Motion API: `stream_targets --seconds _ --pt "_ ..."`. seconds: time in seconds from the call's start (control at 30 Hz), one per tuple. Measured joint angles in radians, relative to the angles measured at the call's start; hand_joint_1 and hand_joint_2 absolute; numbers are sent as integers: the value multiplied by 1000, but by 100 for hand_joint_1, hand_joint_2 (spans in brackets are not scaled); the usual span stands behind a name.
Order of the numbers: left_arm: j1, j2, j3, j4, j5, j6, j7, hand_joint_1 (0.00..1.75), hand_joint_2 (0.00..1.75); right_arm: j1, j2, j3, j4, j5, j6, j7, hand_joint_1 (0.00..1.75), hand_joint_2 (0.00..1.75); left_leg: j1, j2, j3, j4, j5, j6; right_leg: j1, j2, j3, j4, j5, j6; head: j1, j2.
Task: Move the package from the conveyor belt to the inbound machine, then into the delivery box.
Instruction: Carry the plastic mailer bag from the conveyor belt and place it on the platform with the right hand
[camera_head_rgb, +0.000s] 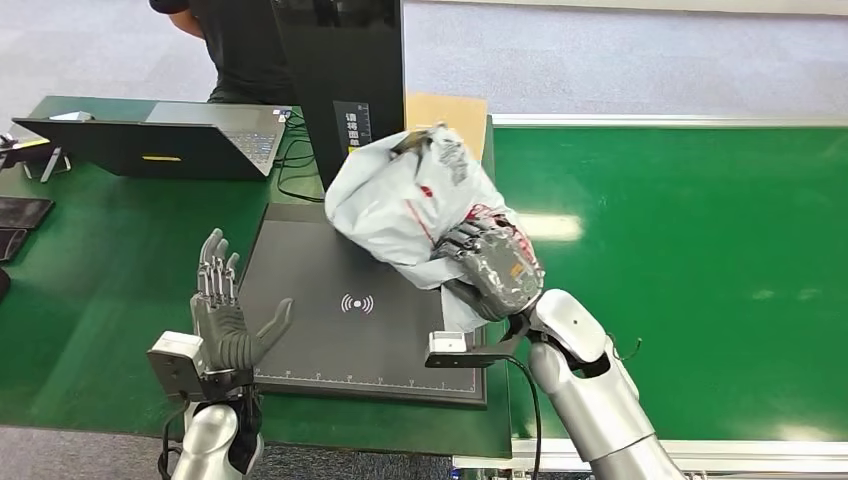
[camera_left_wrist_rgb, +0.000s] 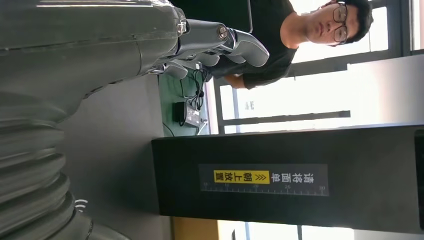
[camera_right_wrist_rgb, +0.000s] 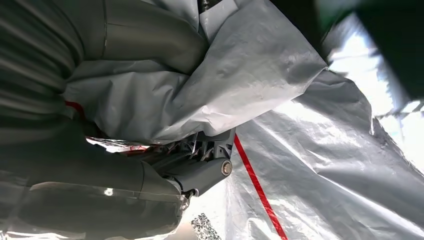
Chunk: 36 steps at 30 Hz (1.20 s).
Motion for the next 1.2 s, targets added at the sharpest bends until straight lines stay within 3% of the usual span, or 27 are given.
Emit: stream_targets --seconds 0.3,0.57,0.63,0.7,0.77,1.2 --pt "-12 0 -4 1 19 10 -13 0 175 -166 -52 267 249 9 10 -35 175 175 0 0 0 0 0 0 0 0 0 0 0 0 0 0" --pt "-17 1 -10 4 36 23 -16 0 175 -282 -75 426 408 -23 28 -43 175 175 0 0 0 0 0 0 0 0 -1 0 0 0 0 0" --pt "-18 3 -15 6 34 28 -16 0 175 -314 -81 467 447 -35 9 -48 151 175 0 0 0 0 0 0 0 0 -1 0 0 0 0 0" --pt "-19 5 -21 8 34 28 -16 0 175 -338 -86 502 480 -37 -27 -54 64 175 0 0 0 0 0 0 0 0 -1 0 0 0 0 0" --pt "-20 6 -26 11 35 27 -16 0 175 -355 -91 528 508 -32 -73 -58 0 175 0 0 0 0 0 0 0 0 -1 0 0 0 0 0" --pt "-20 9 -31 22 38 14 -16 0 175 -332 -111 546 508 -67 -379 -119 0 175 0 0 0 1 0 0 0 0 -1 0 0 0 0 0"
